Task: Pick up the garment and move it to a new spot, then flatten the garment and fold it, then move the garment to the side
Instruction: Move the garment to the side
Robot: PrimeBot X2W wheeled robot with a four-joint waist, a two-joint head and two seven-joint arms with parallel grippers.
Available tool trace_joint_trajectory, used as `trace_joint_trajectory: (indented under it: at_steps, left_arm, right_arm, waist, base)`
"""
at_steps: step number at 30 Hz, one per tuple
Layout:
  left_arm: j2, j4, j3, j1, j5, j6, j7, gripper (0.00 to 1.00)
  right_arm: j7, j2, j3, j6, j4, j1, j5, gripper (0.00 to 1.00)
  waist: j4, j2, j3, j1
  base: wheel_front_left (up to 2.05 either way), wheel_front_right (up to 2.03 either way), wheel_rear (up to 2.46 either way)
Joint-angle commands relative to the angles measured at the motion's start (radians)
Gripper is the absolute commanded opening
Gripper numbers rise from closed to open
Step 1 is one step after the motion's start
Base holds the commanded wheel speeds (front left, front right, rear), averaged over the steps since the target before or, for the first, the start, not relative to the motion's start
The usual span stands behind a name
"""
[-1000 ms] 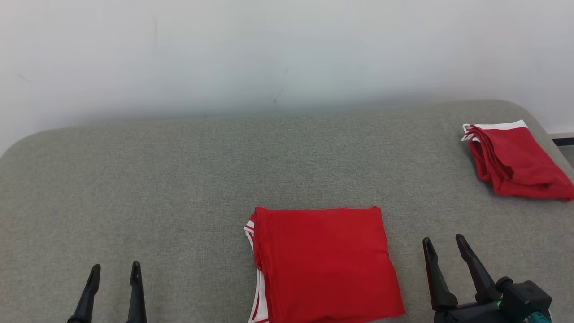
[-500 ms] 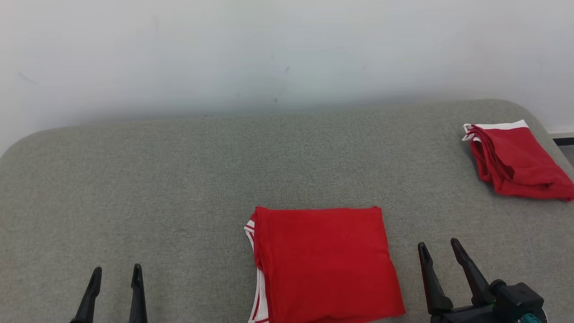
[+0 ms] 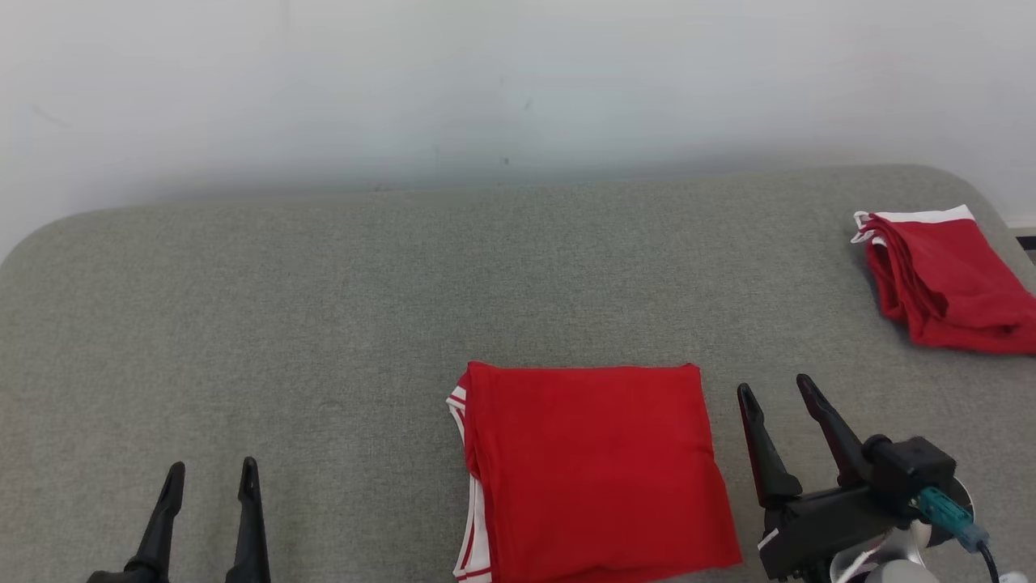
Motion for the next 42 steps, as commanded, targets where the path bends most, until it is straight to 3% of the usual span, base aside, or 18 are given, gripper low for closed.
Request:
trace_joint_trajectory:
  at_steps: [1,9,19,28,29,30,31,33,42]
  left_arm:
    - [0.004,-0.001,-0.004,-0.014,0.004,-0.001,0.0,1.0]
    - [0.001,0.008,-0.023,-0.038,-0.003,0.001,0.0,1.0]
    - [-0.001,0.016,-0.041,-0.077,-0.01,0.007,0.0,1.0]
    - [-0.002,0.014,-0.046,-0.079,-0.016,0.018,0.0,1.0]
    - [-0.002,0.013,-0.048,-0.076,-0.019,0.021,0.0,1.0]
    - [-0.002,0.013,-0.049,-0.076,-0.02,0.023,0.0,1.0]
    - [-0.002,0.013,-0.051,-0.078,-0.021,0.024,0.0,1.0]
    - [-0.002,0.012,-0.052,-0.082,-0.022,0.024,0.0,1.0]
    - [-0.003,-0.002,-0.077,-0.138,-0.036,0.023,0.0,1.0]
  right_arm:
    - [0.021,-0.005,0.004,-0.003,0.027,-0.027,-0.011,1.0]
    - [0.082,-0.011,0.019,-0.003,0.204,-0.118,-0.011,1.0]
    - [0.062,0.02,0.055,-0.003,0.474,-0.218,0.027,1.0]
    - [0.034,0.058,0.073,-0.003,0.614,-0.205,0.054,1.0]
    - [0.037,0.074,0.097,-0.001,0.626,-0.193,0.068,0.42]
    - [0.04,0.08,0.107,0.0,0.628,-0.191,0.075,0.09]
    - [0.039,0.082,0.115,0.0,0.631,-0.191,0.082,0.0]
    - [0.039,0.083,0.121,0.0,0.633,-0.196,0.089,0.0]
    - [0.026,-0.061,0.139,-0.003,0.585,-0.407,0.103,0.0]
  waist:
    - [0.016,0.0,0.017,0.0]
    - [0.055,0.0,0.049,0.0]
    - [0.09,0.0,0.087,0.0]
    - [0.091,0.0,0.097,0.0]
    - [0.088,0.0,0.098,0.0]
    - [0.086,0.0,0.099,0.0]
    - [0.084,0.0,0.1,0.0]
    - [0.083,0.0,0.103,0.0]
    - [0.073,0.0,0.185,0.0]
  base:
    - [0.0,0.0,0.0]
    - [0.0,0.0,0.0]
    - [0.0,0.0,0.0]
    - [0.0,0.0,0.0]
    - [0.0,0.0,0.0]
    - [0.0,0.0,0.0]
    - [0.0,0.0,0.0]
    - [0.0,0.0,0.0]
    - [0.0,0.0,0.0]
